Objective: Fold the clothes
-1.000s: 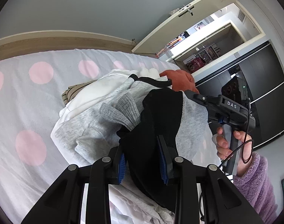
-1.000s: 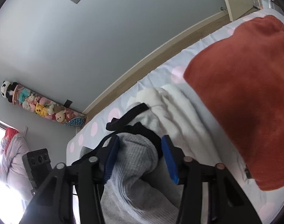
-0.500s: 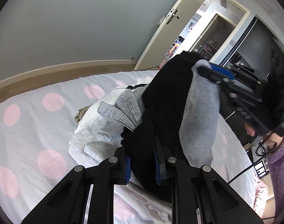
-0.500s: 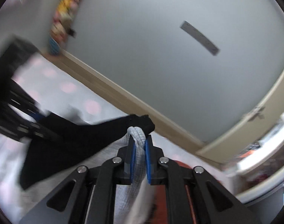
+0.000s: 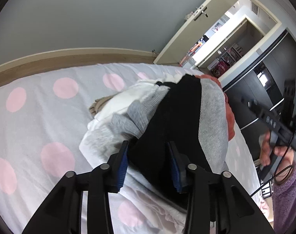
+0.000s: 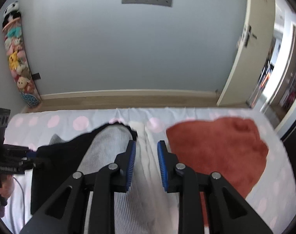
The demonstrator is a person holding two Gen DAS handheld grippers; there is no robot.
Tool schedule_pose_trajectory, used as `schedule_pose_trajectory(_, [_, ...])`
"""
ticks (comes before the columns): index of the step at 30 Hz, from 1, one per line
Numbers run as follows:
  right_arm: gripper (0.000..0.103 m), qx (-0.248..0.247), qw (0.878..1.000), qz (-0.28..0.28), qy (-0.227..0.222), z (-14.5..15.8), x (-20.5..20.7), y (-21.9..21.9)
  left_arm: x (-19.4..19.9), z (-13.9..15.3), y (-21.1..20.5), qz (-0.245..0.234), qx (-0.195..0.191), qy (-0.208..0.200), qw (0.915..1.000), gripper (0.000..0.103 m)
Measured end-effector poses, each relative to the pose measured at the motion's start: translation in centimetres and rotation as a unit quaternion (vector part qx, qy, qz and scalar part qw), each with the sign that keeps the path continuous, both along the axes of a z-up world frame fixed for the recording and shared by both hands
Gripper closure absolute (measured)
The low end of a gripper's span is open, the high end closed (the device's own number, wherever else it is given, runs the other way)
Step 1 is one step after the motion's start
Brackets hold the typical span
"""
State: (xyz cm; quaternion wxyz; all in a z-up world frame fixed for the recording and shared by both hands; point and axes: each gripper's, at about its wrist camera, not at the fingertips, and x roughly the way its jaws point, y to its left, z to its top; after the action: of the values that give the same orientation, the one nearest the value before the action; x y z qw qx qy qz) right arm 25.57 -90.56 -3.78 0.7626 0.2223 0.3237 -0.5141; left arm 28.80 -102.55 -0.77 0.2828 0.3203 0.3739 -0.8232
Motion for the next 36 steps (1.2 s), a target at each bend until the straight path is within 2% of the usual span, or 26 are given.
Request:
schedule_pose_trajectory(3, [0.08,0.048,0.998,-0.004,-0.049,-2.0,-3.4,2.1,1.1,1.3,0.4,0.003,-0.015,0.003,0.9999,0.061])
schedule_pose_trajectory(5, [0.078,0.069,0.996,-0.017,-0.054,-3.7,-5.4,3.9,1.4,2.4,1.0,-0.003,-0.029,0.002,0.9996,0.061])
schedule_pose_trajectory(8, [0.075,0.106,0.99,-0.037,-0.083,-6.2,-8.1,6.4,0.2,3.9,3.0,-0.046,-0.057,0.008,0.9973,0.061])
schedule_pose_trajectory(13, [0.075,0.102,0.982,-0.052,-0.153,-7.1,-9.1,9.4,-2.9,3.0,5.8,-0.094,-0.057,-0.019,0.9937,0.062])
schedule_pose_trajectory(16, [0.075,0.104,0.984,-0.077,-0.121,-8.6,-7.5,9.5,-4.3,1.7,7.3,-0.115,-0.057,-0.045,0.9907,0.062])
schedule_pose_trajectory(19, [0.078,0.117,0.987,-0.094,-0.058,-11.0,-6.6,8.5,-5.1,-0.1,7.7,-0.12,-0.068,-0.075,0.9876,0.062])
schedule_pose_trajectory(23, [0.078,0.13,0.983,-0.119,-0.043,-13.0,-6.7,7.2,-5.7,-1.5,6.4,-0.113,-0.056,-0.081,0.9887,0.062])
schedule_pose_trajectory(25, [0.078,0.134,0.981,-0.132,-0.048,-13.3,-7.2,6.7,-5.8,-1.5,6.1,-0.108,-0.045,-0.079,0.9899,0.062])
schedule_pose_trajectory(28, [0.078,0.132,0.978,-0.142,-0.074,-12.4,-8.4,7.2,-5.9,-0.9,6.8,-0.11,-0.061,-0.099,0.9871,0.061])
schedule_pose_trajectory(32, [0.078,0.121,0.973,-0.155,-0.123,-10.1,-10.8,10.4,-5.3,0.7,8.5,-0.114,-0.085,-0.098,0.985,0.061])
schedule_pose_trajectory(36, [0.078,0.112,0.972,-0.163,-0.126,-8.2,-10.8,13.5,-3.9,2.7,11.0,-0.122,-0.098,-0.093,0.9833,0.061])
